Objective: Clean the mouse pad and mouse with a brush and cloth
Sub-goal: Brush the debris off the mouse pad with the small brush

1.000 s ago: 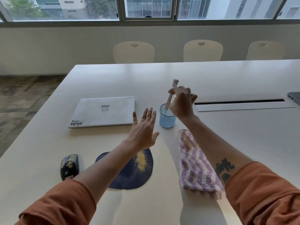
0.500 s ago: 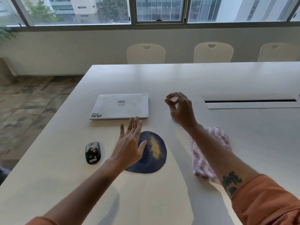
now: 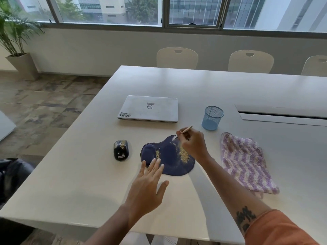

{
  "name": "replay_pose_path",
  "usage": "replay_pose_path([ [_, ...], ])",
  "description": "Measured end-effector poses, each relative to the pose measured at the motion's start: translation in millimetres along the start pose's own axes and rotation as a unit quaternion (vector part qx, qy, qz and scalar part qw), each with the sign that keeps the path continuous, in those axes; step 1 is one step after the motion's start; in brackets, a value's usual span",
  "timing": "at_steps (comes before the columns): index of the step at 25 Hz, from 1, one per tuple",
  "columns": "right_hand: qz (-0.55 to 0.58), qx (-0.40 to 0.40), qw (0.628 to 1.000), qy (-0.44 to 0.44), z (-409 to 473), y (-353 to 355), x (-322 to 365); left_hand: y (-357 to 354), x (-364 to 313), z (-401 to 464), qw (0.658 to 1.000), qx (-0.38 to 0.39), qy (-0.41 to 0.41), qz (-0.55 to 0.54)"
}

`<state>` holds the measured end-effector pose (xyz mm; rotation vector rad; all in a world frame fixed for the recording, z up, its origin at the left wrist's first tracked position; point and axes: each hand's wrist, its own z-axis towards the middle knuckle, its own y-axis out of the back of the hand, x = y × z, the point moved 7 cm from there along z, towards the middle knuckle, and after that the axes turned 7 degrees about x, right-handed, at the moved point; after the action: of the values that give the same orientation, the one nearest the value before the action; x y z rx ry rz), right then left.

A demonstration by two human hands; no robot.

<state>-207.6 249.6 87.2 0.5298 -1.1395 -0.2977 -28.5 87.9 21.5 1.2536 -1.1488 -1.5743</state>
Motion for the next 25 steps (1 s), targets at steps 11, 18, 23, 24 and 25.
replay_pose_path([
  [11,-0.012,0.058,0.998,-0.037,8.3,-38.9,-4.6,-12.3,2.5,-6.9,0.992,0.079,0.041,0.085],
  [18,-0.11,0.054,0.988,-0.095,11.4,-20.1,-34.8,-13.4,-2.5,-3.5,0.993,0.093,0.023,0.065],
  [23,-0.046,0.037,0.996,-0.064,20.8,-26.1,-14.9,-17.6,-3.4,-2.7,0.992,0.102,0.028,0.071],
  [24,-0.04,0.04,0.997,-0.057,21.4,-28.6,-12.5,-17.5,-3.2,-2.2,0.992,0.102,0.027,0.072],
  [25,-0.047,0.047,0.996,-0.052,20.9,-30.9,-12.2,-17.3,-3.0,-1.7,0.992,0.101,0.026,0.074],
])
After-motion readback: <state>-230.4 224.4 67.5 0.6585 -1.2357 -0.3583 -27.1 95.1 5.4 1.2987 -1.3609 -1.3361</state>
